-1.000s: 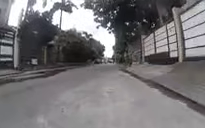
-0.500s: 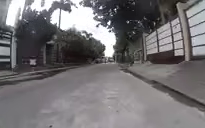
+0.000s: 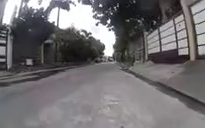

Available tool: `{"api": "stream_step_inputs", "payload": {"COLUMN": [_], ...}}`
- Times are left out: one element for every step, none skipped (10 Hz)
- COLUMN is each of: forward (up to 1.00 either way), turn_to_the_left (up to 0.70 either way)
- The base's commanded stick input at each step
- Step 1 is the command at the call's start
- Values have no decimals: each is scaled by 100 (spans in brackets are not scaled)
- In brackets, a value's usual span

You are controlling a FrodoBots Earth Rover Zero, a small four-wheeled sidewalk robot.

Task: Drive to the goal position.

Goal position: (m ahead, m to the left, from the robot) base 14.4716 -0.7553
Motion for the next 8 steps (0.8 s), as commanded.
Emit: {"api": "stream_step_inputs", "payload": {"forward": [70,70,70,70,70,70,70,70], "turn_to_the_left": [0,0,0,0,0,0,0,0]}}
